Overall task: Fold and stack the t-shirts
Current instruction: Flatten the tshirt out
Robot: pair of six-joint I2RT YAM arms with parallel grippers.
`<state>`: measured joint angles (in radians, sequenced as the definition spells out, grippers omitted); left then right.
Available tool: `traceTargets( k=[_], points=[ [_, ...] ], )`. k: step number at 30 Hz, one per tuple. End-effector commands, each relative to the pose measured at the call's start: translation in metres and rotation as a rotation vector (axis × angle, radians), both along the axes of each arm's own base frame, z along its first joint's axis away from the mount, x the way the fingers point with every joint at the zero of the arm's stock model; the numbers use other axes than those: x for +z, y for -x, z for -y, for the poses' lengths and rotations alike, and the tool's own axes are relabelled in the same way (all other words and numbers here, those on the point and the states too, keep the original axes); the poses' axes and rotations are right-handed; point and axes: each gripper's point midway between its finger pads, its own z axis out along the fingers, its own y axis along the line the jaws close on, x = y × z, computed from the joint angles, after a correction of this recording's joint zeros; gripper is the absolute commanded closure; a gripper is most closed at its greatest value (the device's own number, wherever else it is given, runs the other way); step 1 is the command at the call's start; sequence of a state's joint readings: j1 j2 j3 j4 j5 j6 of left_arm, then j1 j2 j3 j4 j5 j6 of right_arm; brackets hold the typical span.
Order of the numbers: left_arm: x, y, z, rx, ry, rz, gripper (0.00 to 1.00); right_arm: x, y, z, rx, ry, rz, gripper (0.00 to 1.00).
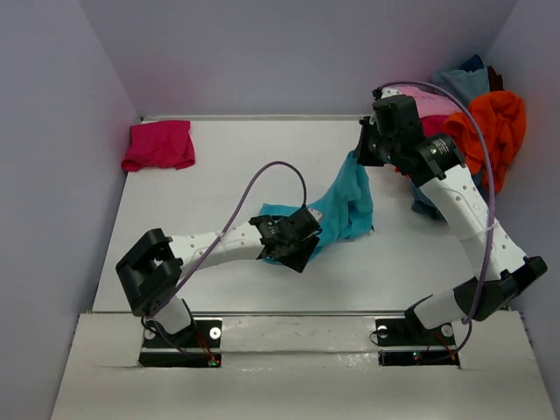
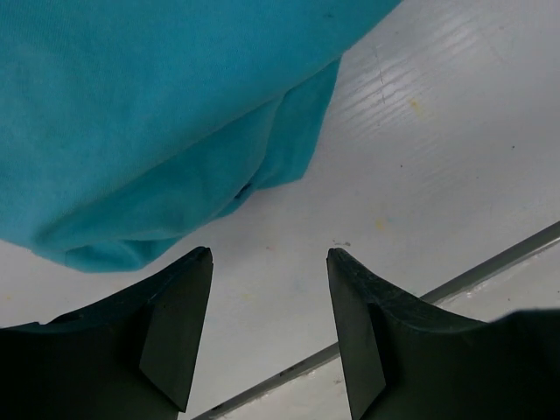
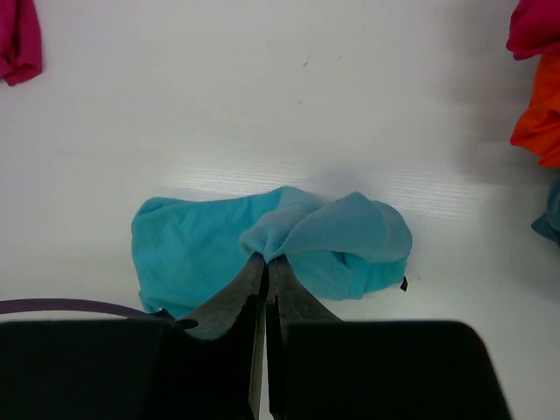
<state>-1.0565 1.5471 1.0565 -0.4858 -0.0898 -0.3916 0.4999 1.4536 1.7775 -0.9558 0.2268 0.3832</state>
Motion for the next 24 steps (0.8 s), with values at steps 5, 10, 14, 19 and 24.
traceTargets(
  k=[5, 10, 14, 19, 24],
  points=[
    [-0.013, -0.014, 0.013, -0.099, -0.099, 0.011, 0.34, 0.014, -0.007, -0.01, 0.013, -0.046, 0.057, 0.93],
    [-0.016, -0.014, 0.019, -0.132, -0.102, -0.001, 0.34, 0.013, -0.006, -0.009, 0.011, -0.044, 0.056, 0.93],
    [-0.026, -0.01, 0.019, -0.16, -0.13, -0.017, 0.34, 0.012, -0.006, -0.01, 0.012, -0.047, 0.054, 0.93],
    [-0.026, -0.01, 0.02, -0.188, -0.135, -0.018, 0.34, 0.009, -0.006, -0.01, 0.01, -0.045, 0.048, 0.93],
    [-0.029, -0.003, 0.025, -0.237, -0.162, -0.008, 0.34, 0.008, -0.006, -0.011, 0.011, -0.051, 0.046, 0.93]
  ],
)
